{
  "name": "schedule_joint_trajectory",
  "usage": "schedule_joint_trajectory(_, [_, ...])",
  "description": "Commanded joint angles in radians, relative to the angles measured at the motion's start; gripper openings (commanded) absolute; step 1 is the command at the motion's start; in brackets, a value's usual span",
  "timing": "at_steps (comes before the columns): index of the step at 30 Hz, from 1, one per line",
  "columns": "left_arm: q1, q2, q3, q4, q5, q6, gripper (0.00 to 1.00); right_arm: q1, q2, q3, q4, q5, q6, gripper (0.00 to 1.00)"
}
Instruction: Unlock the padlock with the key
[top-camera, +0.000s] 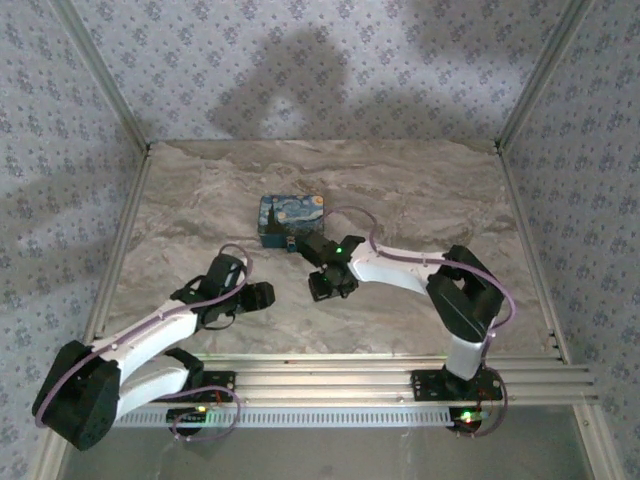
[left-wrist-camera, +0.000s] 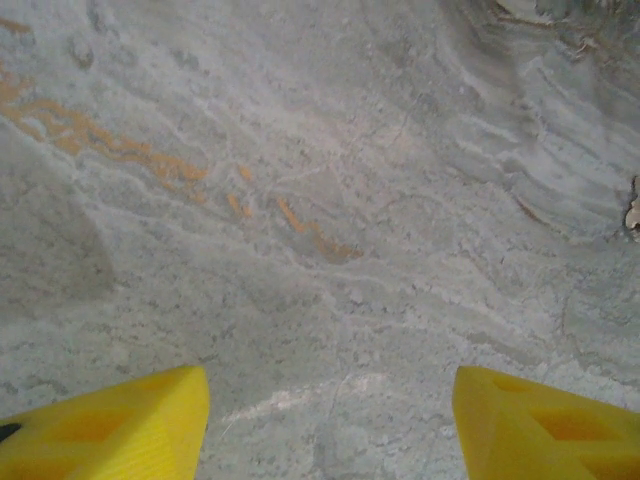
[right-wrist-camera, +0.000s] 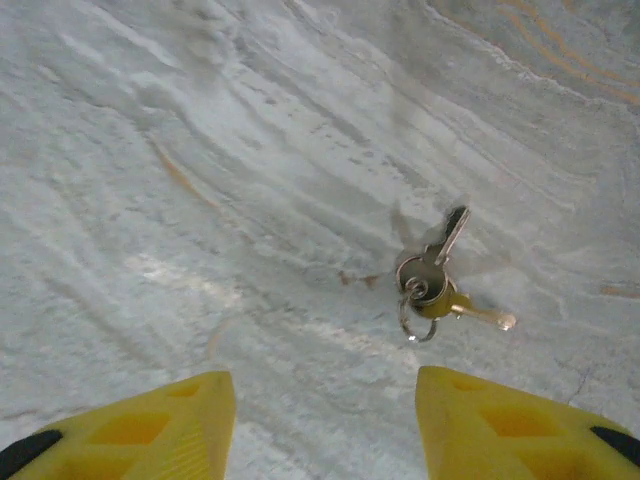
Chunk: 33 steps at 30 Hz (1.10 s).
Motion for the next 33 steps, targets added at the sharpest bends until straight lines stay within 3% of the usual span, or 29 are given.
schedule_joint_trajectory(1, [-0.008,0.036,0.040,0.057,-0.002,0.009,0.62,-0.043,-0.072,0.003,-0.033,0.010,0.066,0.53])
schedule_joint_trajectory(5, [-0.030,0.151,0.161,0.057,0.053,0.056,0.58,-0.123,-0.120,-0.076,-0.029,-0.006,0.138,0.52])
schedule_joint_trajectory(8, [-0.098,0.242,0.258,0.042,0.049,0.091,0.54,-0.195,-0.148,-0.173,0.048,-0.057,0.186,0.51])
schedule_joint_trajectory(20, [-0.397,0.581,0.556,-0.076,-0.140,-0.049,0.44,-0.296,-0.223,-0.354,0.129,-0.096,0.229,0.45])
schedule_joint_trajectory(23, [-0.423,0.655,0.605,-0.109,-0.153,-0.089,0.44,-0.297,-0.236,-0.371,0.137,-0.093,0.234,0.44])
schedule_joint_trajectory(33, [-0.447,0.756,0.727,-0.181,-0.214,-0.027,0.47,-0.302,-0.320,-0.450,0.153,-0.074,0.257,0.44])
